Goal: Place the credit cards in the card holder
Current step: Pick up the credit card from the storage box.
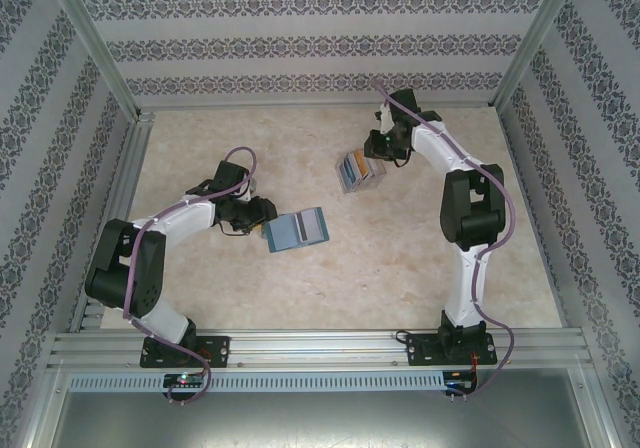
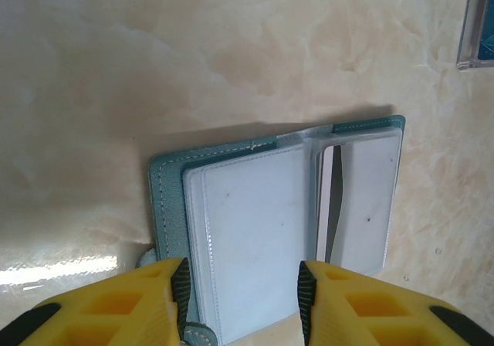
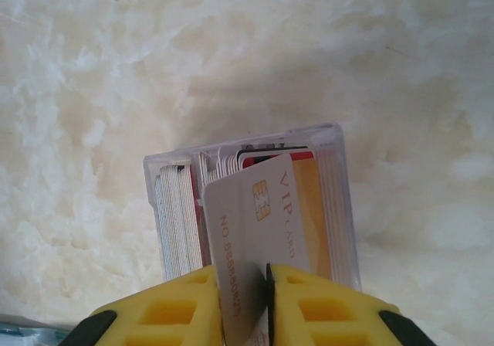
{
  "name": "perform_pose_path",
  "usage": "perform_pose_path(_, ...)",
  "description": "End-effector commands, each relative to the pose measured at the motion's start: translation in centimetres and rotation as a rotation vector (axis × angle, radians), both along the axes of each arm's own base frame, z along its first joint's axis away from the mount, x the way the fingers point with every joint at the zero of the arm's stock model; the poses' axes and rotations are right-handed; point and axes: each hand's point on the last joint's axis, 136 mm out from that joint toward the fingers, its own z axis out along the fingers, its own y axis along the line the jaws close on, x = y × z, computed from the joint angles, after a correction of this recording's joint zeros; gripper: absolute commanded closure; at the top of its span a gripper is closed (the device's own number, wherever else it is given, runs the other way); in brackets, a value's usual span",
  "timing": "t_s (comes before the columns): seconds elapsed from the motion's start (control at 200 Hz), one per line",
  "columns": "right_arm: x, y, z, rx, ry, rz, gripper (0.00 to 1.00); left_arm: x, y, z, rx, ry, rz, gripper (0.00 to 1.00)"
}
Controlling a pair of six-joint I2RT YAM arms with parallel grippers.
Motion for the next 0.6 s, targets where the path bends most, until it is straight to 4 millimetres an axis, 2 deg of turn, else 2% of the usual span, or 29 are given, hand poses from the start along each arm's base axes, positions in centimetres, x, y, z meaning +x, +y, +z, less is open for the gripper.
perform_pose_path(0.0, -0.5, -0.5, 2.5, 0.003, -0.036, 0.003, 0.81, 0.4, -0.9, 0.5, -0.009, -0.026, -0.034, 0.56)
perform_pose_path(0.24, -0.7, -1.4, 3.3, -0.021, -0.054, -0.011, 0.88, 0.5, -1.0, 0.4, -0.010, -0.025, -0.037, 0.56)
perform_pose_path(0.43, -1.0, -2.0, 4.0, -0.035, -0.068, -0.019, 0.90, 0.6, -1.1, 0.5, -0.010, -0.026, -0.040, 0.56)
perform_pose_path(0.595, -1.4, -2.3, 5.4, -0.039, -0.092, -0.024, 0.91, 0.5, -1.1, 0.3, -0.008, -0.023, -0.038, 0.56)
